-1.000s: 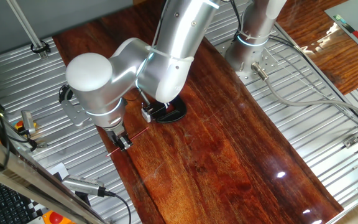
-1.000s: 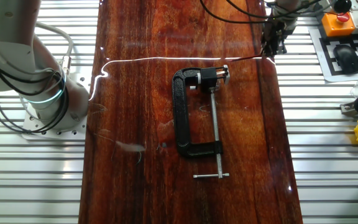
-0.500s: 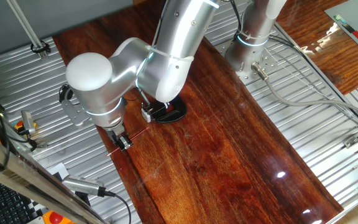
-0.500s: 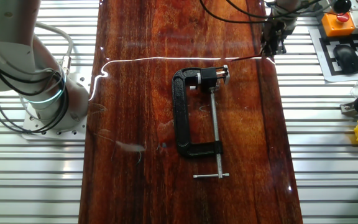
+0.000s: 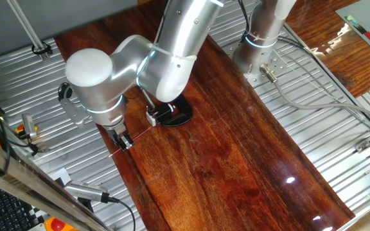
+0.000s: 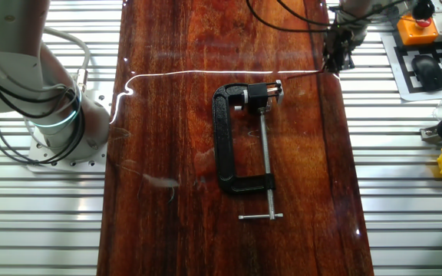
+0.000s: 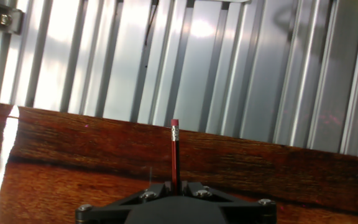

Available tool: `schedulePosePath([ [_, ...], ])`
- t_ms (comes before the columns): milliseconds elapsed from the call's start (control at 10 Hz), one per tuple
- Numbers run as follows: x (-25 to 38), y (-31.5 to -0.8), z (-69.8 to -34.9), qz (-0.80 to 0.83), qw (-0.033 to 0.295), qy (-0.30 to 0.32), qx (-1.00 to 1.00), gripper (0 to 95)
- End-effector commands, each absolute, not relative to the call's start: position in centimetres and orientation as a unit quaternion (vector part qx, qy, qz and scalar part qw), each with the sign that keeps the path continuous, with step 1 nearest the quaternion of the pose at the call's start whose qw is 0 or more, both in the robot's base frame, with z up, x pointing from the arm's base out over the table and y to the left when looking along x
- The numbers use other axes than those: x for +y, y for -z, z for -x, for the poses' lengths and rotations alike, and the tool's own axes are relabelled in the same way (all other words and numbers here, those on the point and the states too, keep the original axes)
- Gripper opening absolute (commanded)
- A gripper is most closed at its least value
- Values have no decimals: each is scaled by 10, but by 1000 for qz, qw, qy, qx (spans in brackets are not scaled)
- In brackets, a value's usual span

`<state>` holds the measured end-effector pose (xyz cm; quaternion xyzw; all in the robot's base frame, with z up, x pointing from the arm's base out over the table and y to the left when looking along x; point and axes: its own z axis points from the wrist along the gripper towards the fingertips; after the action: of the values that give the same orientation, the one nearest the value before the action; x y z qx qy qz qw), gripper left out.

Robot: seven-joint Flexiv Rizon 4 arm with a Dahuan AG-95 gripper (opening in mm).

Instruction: Insert the pencil into the pencil sharpener

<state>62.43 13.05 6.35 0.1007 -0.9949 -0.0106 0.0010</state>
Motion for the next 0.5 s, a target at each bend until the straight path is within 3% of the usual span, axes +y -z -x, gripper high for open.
schedulePosePath([
  [100, 126, -62, -625, -104, 1, 10, -995, 0],
  [500, 113, -62, -625, -113, 1, 10, -994, 0],
])
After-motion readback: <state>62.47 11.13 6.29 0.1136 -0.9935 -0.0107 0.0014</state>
